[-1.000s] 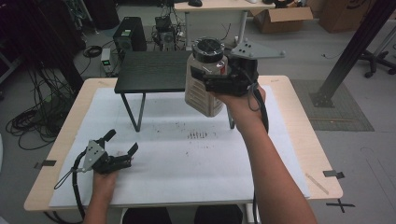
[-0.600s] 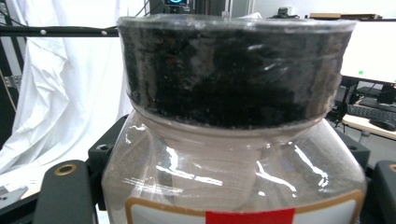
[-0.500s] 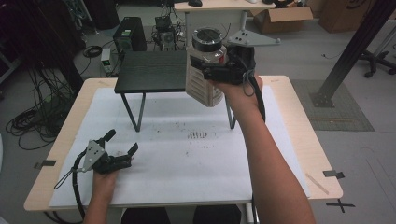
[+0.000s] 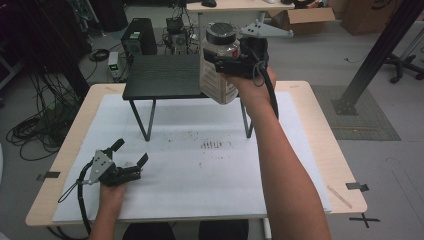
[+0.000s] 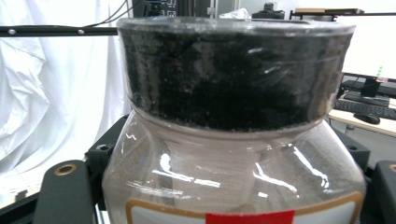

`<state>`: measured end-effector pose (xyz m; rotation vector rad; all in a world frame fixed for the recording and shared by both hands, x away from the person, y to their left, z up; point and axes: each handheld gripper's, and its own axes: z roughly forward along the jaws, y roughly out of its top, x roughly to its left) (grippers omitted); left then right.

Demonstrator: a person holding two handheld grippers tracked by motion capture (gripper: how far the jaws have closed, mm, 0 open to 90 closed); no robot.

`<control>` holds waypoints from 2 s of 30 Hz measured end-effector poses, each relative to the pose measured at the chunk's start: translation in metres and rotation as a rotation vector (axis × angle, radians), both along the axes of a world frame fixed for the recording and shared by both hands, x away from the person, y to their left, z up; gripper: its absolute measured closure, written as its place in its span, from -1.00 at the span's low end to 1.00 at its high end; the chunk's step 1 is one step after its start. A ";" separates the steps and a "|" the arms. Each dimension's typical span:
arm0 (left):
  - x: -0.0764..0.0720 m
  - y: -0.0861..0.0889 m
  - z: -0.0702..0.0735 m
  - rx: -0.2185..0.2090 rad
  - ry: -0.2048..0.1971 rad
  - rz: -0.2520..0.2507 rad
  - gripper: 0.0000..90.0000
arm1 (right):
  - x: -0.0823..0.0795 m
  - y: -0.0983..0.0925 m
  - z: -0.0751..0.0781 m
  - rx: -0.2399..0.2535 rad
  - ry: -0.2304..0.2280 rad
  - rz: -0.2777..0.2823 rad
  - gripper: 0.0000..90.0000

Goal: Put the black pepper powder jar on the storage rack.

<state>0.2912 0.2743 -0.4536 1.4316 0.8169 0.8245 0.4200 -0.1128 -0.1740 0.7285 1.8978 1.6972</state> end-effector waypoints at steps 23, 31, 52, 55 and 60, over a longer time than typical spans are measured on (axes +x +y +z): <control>0.000 0.001 0.000 0.001 0.001 0.000 -0.99 | 0.047 0.005 -0.001 0.001 0.023 -0.094 -0.51; 0.000 0.001 0.000 -0.001 0.002 -0.001 -0.99 | 0.054 0.007 -0.005 -0.004 0.025 -0.086 -0.51; 0.000 0.001 0.000 -0.002 0.003 -0.001 -0.99 | 0.055 0.009 -0.005 -0.008 0.038 -0.064 -0.54; 0.000 0.001 0.000 -0.001 0.003 -0.001 -0.99 | 0.056 0.011 -0.006 -0.012 0.042 -0.059 -0.63; 0.000 0.001 0.000 -0.001 0.003 -0.001 -0.99 | 0.056 0.014 -0.009 -0.006 0.048 -0.067 -0.76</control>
